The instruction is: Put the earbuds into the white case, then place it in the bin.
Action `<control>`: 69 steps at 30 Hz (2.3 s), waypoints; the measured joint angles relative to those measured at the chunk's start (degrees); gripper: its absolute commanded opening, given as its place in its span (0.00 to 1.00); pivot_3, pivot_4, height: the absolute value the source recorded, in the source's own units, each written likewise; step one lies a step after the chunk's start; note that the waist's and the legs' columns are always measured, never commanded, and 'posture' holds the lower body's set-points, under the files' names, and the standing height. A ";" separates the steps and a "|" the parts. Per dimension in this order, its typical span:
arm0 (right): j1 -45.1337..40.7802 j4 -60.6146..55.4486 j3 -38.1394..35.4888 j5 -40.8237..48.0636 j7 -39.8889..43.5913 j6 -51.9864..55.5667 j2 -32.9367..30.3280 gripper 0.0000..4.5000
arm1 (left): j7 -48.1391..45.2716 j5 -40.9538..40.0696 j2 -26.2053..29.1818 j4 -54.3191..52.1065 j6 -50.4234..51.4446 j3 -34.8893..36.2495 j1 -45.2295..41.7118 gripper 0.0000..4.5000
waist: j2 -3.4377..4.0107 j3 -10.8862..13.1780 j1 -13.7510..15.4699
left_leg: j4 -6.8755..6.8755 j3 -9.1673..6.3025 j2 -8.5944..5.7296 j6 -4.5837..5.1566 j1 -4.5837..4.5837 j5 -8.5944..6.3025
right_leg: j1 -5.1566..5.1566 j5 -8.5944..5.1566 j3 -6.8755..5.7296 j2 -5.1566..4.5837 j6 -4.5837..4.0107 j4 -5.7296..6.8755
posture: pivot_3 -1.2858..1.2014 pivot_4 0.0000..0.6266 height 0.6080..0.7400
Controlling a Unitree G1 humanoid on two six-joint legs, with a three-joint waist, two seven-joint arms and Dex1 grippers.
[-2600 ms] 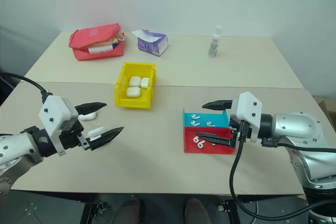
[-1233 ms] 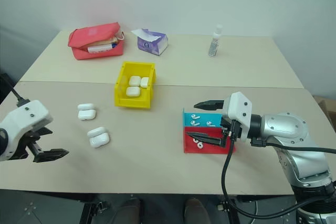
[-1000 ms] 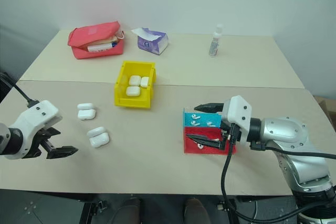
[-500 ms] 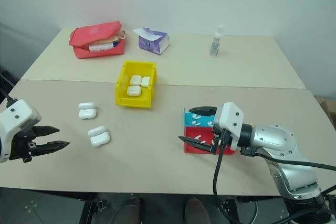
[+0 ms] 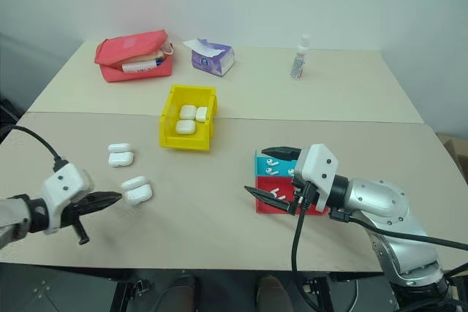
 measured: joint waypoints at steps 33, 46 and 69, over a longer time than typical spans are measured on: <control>-0.05 -1.06 -0.21 -0.52 -1.37 0.96 -0.36 1.00 | -0.88 12.69 1.92 20.09 -14.42 -12.94 -13.18 0.01 | 0.01 -0.01 -0.10 | 0.02 -0.02 0.01 0.00 0.39 0.00 | 0.43 -0.01 -0.03 0.01 0.02 0.02 | 0.52 0.24 1.00; 1.55 -1.65 -0.22 -0.59 -1.89 0.96 -0.23 1.00 | 2.85 16.09 -2.86 25.19 -12.68 -17.29 -22.93 0.01 | 0.00 -0.01 -0.11 | 0.02 -0.03 0.01 0.00 0.34 0.00 | 0.42 -0.01 -0.04 0.02 0.02 0.00 | 0.52 0.24 1.00; 3.85 -4.35 -0.32 -0.48 -4.26 1.15 -0.04 1.00 | 0.68 18.56 -8.30 28.80 -14.37 -23.74 -31.64 0.01 | -0.01 -0.01 0.16 | 0.04 -0.05 0.00 0.00 0.34 0.00 | 0.44 0.00 -0.05 0.02 0.04 0.00 | 0.52 0.24 1.00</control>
